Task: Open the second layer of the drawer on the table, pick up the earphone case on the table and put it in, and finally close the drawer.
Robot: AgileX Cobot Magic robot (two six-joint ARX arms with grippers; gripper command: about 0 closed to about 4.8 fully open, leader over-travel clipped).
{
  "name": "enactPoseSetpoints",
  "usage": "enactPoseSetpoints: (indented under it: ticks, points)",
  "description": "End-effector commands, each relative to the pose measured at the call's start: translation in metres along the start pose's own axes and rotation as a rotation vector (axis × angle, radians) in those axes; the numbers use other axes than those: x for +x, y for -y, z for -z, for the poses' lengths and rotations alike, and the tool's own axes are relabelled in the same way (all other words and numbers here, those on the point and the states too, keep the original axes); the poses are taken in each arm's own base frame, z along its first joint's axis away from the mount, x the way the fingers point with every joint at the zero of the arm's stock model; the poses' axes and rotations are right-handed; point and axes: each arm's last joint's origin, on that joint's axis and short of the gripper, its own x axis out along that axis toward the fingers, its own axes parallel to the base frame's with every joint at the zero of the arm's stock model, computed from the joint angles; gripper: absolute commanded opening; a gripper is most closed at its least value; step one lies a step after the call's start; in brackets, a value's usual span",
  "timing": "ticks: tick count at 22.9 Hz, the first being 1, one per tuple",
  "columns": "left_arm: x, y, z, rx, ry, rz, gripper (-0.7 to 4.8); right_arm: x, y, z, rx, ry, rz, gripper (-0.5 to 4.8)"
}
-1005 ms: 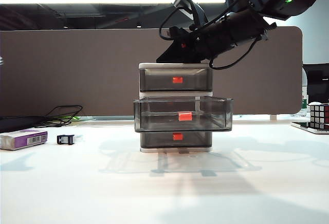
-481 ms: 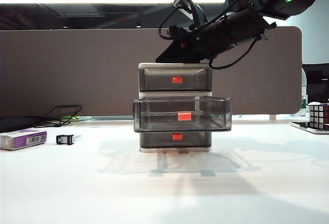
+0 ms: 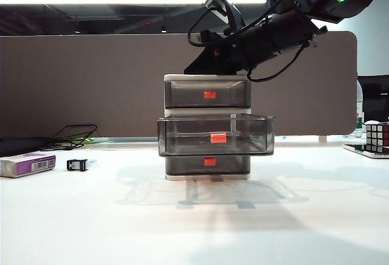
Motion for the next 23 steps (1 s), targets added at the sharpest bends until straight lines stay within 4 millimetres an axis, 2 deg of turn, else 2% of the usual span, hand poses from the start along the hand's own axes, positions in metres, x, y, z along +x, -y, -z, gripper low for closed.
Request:
enactPoseSetpoints:
  ticks: [1, 16, 23]
  points:
    - [0.008, -0.008, 0.000, 0.014, 0.004, -0.025, 4.79, 0.004, -0.002, 0.038, 0.160, -0.211, -0.008, -0.05]
    - [0.059, -0.029, 0.019, -0.011, -0.045, -0.001, 4.79, 0.004, -0.001, 0.035, 0.144, -0.182, 0.008, -0.05]
    - [0.064, -0.028, 0.024, -0.017, -0.058, 0.026, 4.79, 0.004, -0.001, 0.034, 0.146, -0.180, 0.009, -0.05]
